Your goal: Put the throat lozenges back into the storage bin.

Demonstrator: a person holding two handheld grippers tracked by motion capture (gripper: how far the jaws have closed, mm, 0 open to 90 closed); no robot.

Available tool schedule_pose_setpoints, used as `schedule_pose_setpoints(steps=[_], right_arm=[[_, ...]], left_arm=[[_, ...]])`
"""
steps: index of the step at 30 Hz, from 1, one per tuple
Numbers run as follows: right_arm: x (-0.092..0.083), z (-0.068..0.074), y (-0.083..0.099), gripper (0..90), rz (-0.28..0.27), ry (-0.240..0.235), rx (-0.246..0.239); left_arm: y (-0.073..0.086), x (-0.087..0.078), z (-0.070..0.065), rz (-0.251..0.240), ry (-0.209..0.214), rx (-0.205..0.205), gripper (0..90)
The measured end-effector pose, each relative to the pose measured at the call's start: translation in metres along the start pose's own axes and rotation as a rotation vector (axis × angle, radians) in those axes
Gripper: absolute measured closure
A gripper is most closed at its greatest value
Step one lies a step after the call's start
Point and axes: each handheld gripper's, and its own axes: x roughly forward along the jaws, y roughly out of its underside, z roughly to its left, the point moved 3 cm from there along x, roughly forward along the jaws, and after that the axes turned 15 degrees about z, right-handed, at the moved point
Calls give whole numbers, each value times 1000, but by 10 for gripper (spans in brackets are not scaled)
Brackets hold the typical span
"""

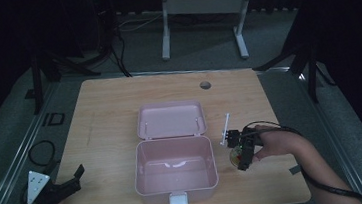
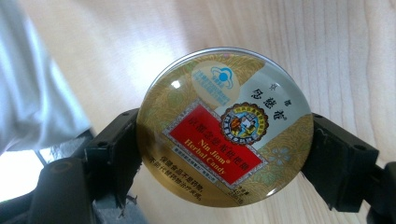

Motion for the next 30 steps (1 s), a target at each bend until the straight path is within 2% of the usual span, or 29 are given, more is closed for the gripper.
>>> schedule_pose_setpoints(steps=[8, 13, 16, 22, 30], right_arm=[[-50, 16, 17, 200, -35, 49, -46], [-78, 22, 25, 200, -61, 83, -47], [-86, 25, 24, 200, -60, 96, -51], [-94, 35, 13, 200, -66, 93, -96], [-102, 47, -14, 200, -62, 87, -175]], left_arm=[[0, 0, 0, 1, -1, 0, 19], [0, 0, 0, 1, -1, 0, 19], [0, 0, 0, 0, 0, -3, 19], [0, 0, 0, -1, 1, -3, 19], [0, 0, 0, 1, 0, -2, 19]])
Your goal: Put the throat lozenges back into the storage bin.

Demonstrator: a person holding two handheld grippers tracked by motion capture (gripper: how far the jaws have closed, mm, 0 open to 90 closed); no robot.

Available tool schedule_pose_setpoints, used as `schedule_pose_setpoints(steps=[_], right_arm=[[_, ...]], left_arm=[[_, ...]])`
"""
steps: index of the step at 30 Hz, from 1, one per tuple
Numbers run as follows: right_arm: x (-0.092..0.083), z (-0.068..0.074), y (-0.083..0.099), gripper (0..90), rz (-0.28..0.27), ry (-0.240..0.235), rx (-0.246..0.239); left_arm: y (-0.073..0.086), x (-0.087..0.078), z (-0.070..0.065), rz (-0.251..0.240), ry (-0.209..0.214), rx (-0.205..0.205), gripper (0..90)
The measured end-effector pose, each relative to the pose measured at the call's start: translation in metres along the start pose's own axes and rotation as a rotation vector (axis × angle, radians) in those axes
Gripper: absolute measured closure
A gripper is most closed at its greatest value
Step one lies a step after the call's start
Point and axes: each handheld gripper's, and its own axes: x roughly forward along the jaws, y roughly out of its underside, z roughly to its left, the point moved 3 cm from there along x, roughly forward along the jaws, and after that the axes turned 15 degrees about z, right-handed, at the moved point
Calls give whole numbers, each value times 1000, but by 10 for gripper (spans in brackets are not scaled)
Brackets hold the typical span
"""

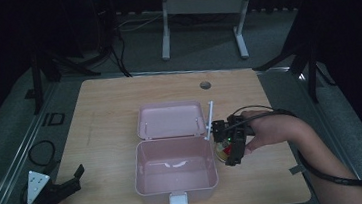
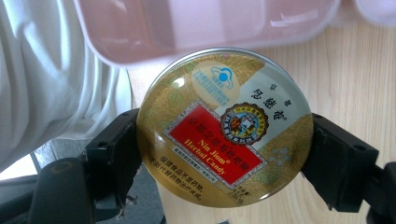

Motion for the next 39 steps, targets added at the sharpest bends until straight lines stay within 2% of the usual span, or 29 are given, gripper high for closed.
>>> schedule_pose_setpoints(steps=[8, 10, 11, 16, 28, 39], right_arm=[[-8, 8, -34, 201, 1, 27, -94], [-10, 11, -43, 200, 3, 38, -126], [-11, 14, -50, 200, -3, 52, -158], [-12, 15, -64, 200, -8, 58, -190], [27, 11, -89, 200, 25, 38, -227], [63, 9, -104, 200, 43, 5, -237]], left_arm=[[0, 0, 0, -3, 4, -2, 19], [0, -1, 0, -5, 5, -4, 19], [0, -1, 0, -4, 5, -4, 19], [0, -1, 1, -5, 6, -3, 19], [0, 0, 0, -4, 5, 1, 19], [0, 0, 0, -3, 7, 1, 19]])
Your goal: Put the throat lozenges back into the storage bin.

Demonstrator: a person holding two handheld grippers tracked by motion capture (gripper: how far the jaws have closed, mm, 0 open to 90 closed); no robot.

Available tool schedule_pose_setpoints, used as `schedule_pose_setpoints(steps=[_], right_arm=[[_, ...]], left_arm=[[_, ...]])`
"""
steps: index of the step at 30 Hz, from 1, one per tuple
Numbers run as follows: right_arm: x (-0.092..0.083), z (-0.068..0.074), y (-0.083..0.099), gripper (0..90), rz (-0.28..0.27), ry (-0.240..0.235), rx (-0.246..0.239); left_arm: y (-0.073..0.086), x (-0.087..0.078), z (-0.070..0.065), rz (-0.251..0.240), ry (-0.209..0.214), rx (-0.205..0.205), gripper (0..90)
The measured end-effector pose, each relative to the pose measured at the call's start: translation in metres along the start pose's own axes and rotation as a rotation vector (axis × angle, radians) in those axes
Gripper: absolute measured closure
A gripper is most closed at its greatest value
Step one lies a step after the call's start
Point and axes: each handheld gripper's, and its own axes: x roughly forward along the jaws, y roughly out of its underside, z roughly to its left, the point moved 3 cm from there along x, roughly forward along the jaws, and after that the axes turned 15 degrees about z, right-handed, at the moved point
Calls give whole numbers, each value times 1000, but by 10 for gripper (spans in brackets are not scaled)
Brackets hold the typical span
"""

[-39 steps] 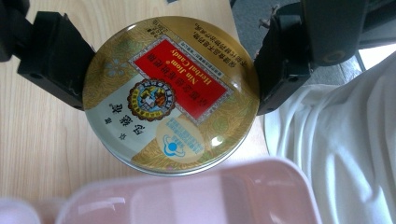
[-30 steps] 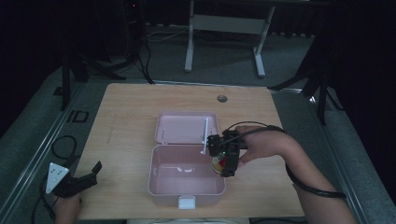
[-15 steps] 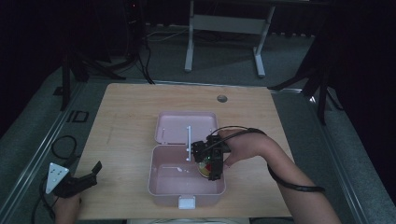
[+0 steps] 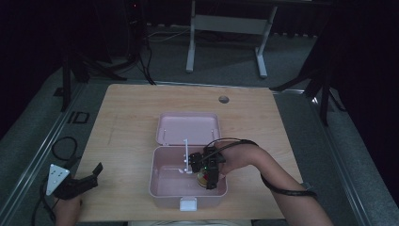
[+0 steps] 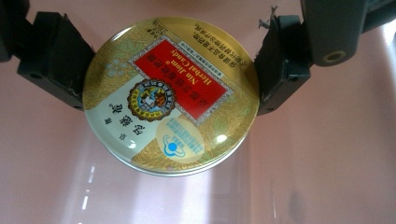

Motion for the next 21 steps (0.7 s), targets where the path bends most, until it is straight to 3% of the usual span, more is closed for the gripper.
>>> schedule_pose_setpoints(steps=[13, 20, 21], right_arm=[[34, -7, -15, 200, 89, -11, 37], [43, -8, -16, 199, 110, -12, 25], [47, -7, -19, 200, 130, -31, 12]], left_arm=[[0, 0, 0, 0, -2, 1, 19], [0, 0, 0, 6, -5, 2, 19], [0, 1, -1, 6, -7, 7, 19]])
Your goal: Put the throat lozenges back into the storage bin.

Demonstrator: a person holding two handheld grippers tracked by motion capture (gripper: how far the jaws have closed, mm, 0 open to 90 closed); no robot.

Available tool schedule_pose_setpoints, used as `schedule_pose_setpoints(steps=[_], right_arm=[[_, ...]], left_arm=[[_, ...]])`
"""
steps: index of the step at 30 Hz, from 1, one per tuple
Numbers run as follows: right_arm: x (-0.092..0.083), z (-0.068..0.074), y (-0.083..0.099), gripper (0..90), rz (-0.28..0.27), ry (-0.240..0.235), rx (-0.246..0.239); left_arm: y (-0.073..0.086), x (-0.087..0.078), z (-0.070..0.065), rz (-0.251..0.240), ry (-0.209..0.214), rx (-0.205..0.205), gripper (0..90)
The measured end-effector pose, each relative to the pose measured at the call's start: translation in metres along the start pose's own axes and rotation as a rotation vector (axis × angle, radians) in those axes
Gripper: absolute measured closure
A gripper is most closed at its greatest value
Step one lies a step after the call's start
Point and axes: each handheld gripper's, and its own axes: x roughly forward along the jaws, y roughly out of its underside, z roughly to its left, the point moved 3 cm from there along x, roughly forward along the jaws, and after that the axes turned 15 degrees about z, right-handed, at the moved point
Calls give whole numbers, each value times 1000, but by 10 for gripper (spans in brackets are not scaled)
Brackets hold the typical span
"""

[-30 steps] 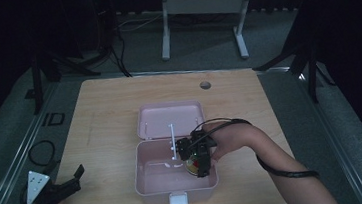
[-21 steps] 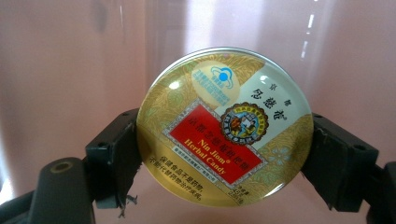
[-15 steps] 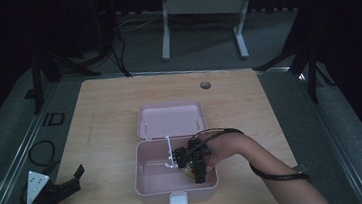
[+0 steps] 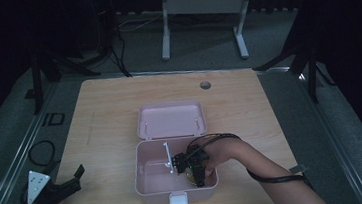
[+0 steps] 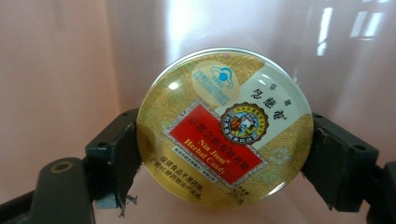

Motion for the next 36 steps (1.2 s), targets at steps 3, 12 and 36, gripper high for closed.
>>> schedule_pose_setpoints(steps=[3, 12, 36], right_arm=[[3, 0, -2, 199, 20, 0, -3], [3, 0, -3, 183, 14, -31, -7], [-74, 11, 76, 129, -320, 43, 58]], left_arm=[[0, 0, 0, -1, 0, -1, 19], [0, 0, 0, 0, 2, 0, 19], [0, 0, 0, 2, 2, 1, 19]])
